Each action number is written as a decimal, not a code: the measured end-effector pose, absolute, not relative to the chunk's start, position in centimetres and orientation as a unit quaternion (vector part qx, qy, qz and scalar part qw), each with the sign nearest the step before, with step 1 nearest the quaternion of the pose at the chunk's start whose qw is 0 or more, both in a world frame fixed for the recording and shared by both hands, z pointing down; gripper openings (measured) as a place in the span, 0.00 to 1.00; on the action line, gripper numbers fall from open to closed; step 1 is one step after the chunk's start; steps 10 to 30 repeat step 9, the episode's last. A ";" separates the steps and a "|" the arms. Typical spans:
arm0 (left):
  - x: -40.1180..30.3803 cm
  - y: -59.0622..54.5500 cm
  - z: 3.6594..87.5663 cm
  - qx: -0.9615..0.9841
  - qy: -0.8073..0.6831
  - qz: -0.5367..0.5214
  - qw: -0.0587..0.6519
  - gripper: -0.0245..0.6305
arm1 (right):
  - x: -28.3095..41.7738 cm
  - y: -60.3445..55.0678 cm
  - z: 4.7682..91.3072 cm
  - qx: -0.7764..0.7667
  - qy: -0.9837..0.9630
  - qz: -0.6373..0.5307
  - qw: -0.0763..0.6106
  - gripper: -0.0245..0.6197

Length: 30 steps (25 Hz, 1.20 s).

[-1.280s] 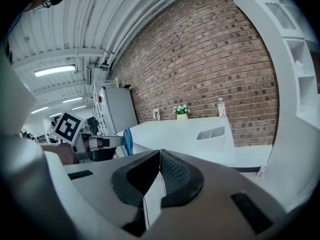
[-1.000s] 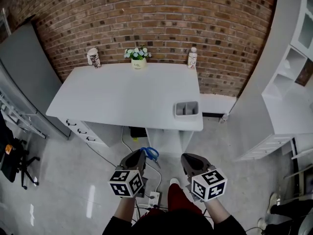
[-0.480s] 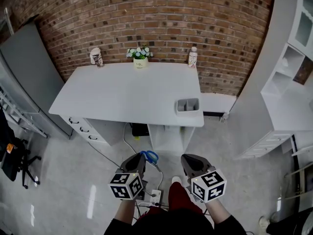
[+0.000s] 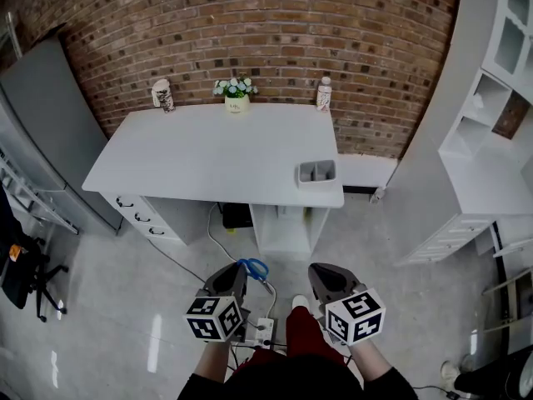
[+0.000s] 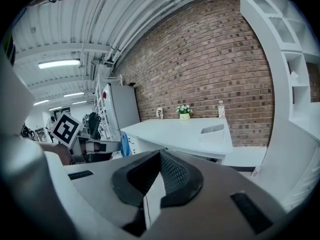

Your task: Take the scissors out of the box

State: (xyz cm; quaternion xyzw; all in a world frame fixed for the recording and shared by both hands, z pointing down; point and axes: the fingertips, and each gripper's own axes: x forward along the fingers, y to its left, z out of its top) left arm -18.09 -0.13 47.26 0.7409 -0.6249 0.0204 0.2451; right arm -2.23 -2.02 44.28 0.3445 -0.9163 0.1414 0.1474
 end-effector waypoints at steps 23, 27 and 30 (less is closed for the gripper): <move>-18.4 1.5 47.6 0.740 -0.623 0.024 0.252 0.07 | -2.4 -0.3 44.6 0.347 -0.913 0.147 0.154 0.05; -18.4 1.5 47.6 0.740 -0.623 0.024 0.252 0.07 | -2.4 -0.3 44.6 0.347 -0.913 0.147 0.154 0.05; -18.4 1.5 47.6 0.740 -0.623 0.024 0.252 0.07 | -2.4 -0.3 44.6 0.347 -0.913 0.147 0.154 0.05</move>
